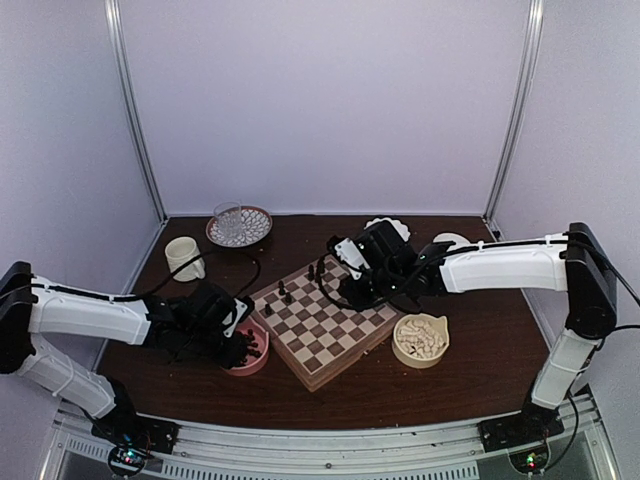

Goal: Set up the chess pieces on the board
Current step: Pick up the chess pile from the storage box.

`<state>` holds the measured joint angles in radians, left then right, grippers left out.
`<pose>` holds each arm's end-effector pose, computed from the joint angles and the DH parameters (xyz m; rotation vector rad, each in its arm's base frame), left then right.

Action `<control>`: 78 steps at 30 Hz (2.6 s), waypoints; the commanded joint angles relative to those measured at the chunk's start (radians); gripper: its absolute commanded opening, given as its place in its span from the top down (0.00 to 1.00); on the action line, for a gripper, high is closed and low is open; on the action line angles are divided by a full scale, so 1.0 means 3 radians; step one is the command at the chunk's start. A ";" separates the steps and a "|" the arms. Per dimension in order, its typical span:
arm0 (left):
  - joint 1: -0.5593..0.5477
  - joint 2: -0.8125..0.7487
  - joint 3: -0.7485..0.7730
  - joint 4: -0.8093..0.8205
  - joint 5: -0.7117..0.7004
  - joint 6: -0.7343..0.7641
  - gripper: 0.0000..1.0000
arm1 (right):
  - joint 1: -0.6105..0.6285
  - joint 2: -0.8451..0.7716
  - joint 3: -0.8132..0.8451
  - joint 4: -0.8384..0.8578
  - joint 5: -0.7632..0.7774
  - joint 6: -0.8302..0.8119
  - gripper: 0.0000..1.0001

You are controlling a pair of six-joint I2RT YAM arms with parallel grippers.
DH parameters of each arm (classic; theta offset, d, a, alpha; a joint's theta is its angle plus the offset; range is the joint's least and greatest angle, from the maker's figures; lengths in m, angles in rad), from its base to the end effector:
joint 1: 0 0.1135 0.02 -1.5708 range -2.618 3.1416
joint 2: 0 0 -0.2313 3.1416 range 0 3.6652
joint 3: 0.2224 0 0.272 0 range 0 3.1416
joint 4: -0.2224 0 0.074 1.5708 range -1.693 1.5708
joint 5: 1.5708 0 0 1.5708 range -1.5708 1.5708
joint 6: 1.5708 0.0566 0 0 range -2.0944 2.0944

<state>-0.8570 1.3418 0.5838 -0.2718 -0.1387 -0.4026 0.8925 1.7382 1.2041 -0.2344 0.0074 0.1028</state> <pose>0.1816 -0.1977 0.0885 0.5391 2.5552 -0.2799 0.2584 0.3200 0.1674 -0.9161 2.2082 0.4763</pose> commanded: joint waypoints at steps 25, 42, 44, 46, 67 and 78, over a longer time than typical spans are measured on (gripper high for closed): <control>-0.0022 -0.0453 0.0199 -0.0639 -0.0364 -0.0376 0.56 | 0.0021 -0.0088 -0.0050 0.0078 0.0094 -0.0012 0.75; -0.0446 -0.0614 0.0445 -0.1316 -0.1070 -0.2788 0.53 | 0.0021 -0.0100 -0.0038 0.0047 0.0125 -0.0026 0.77; -0.0480 -0.0528 0.0478 -0.1358 -0.1081 -0.3003 0.59 | 0.0021 -0.0098 -0.0038 0.0048 0.0112 -0.0026 0.77; -0.0510 -0.0371 0.0612 -0.1438 -0.1080 -0.3085 0.67 | 0.0021 -0.0102 -0.0024 0.0025 0.0104 -0.0022 0.77; -0.0638 0.0638 0.1071 -0.1565 -0.1149 -0.3617 0.63 | 0.0020 -0.0283 -0.0135 0.0074 0.0076 0.0002 0.78; -0.0640 0.0979 0.1034 -0.1284 -0.0966 -0.3754 0.70 | 0.0022 -0.0272 -0.0138 0.0081 0.0081 0.0000 0.78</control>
<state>-1.0428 1.6009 0.9035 -0.6960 -0.4496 -1.4864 0.8925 1.6775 1.1713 -0.2272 0.0238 0.1009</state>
